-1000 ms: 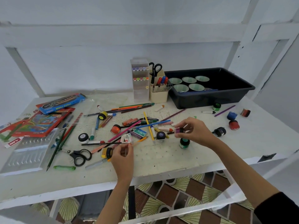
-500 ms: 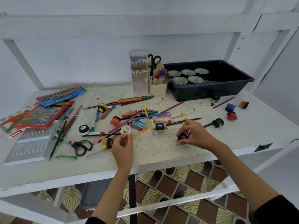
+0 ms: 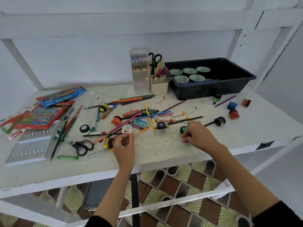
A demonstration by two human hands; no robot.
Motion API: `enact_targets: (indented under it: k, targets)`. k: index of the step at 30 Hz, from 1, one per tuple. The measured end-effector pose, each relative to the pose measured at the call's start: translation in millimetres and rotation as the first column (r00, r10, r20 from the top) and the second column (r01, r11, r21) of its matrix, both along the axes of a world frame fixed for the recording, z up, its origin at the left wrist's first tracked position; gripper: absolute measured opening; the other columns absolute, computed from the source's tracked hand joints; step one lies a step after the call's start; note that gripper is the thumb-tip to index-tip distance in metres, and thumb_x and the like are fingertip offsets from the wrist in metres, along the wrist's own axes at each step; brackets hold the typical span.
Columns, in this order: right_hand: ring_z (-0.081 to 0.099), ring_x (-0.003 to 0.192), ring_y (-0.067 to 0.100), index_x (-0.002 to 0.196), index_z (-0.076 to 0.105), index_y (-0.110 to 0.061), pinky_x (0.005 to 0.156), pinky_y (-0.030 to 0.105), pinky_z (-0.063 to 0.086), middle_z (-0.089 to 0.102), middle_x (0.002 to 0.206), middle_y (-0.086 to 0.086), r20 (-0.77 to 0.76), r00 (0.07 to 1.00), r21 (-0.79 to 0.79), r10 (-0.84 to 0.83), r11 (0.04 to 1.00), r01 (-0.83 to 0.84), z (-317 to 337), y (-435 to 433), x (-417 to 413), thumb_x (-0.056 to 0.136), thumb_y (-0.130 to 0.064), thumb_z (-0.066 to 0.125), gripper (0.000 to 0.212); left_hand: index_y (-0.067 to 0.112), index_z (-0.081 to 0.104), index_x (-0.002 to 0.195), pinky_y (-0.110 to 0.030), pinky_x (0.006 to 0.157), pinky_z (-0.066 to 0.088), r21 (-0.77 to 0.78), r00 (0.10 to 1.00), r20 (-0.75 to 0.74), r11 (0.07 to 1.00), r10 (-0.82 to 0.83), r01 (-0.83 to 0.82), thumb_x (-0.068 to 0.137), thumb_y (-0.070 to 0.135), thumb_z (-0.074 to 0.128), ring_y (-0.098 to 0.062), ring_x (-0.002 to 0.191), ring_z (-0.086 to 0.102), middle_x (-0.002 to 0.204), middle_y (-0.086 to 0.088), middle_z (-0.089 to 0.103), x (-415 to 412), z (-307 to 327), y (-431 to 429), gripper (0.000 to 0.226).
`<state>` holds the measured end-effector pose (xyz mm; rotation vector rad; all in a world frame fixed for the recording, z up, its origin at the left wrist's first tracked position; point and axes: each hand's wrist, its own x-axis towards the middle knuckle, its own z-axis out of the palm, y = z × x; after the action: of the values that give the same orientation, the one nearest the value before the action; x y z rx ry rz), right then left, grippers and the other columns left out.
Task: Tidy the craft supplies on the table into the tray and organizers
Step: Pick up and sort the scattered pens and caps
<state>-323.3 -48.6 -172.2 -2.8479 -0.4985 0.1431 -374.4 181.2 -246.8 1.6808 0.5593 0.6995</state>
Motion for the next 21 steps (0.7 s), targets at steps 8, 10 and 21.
enact_targets:
  k: [8, 10, 21]
  targets:
    - [0.054, 0.081, 0.019, 0.101, 0.063, -0.005, 0.076, 0.027, 0.047, 0.06, 0.1, 0.009, -0.058, 0.998, -0.267, 0.002, 0.963, -0.017, 13, 27, 6, 0.086, -0.006, 0.061, 0.016, 0.011, 0.066, 0.086, -0.009, 0.065, 0.044, 0.007, 1.0, 0.013, 1.0, -0.005, 0.005, 0.087, 0.012, 0.063, -0.008, 0.074, 0.053, 0.082, -0.003, 0.062, 0, -1, 1, 0.003]
    - [0.055, 0.089, 0.019, 0.103, 0.062, -0.006, 0.079, 0.028, 0.048, 0.058, 0.109, 0.009, -0.076, 0.997, -0.291, 0.03, 0.955, -0.051, 13, 26, 8, 0.087, -0.009, 0.061, 0.017, 0.011, 0.066, 0.086, -0.008, 0.064, 0.044, 0.011, 1.0, 0.015, 1.0, -0.01, 0.01, 0.087, 0.011, 0.063, -0.009, 0.074, 0.053, 0.083, -0.004, 0.062, 0, -1, 2, 0.003]
    - [0.048, 0.11, 0.023, 0.11, 0.059, -0.01, 0.086, 0.031, 0.045, 0.048, 0.122, 0.01, -0.133, 0.986, -0.405, 0.102, 0.902, -0.148, 16, 26, 12, 0.091, -0.017, 0.055, 0.02, 0.012, 0.066, 0.086, -0.01, 0.066, 0.044, 0.048, 1.0, 0.03, 0.999, -0.007, 0.005, 0.087, 0.011, 0.063, -0.006, 0.075, 0.053, 0.086, -0.003, 0.062, 1, -4, 2, 0.003]
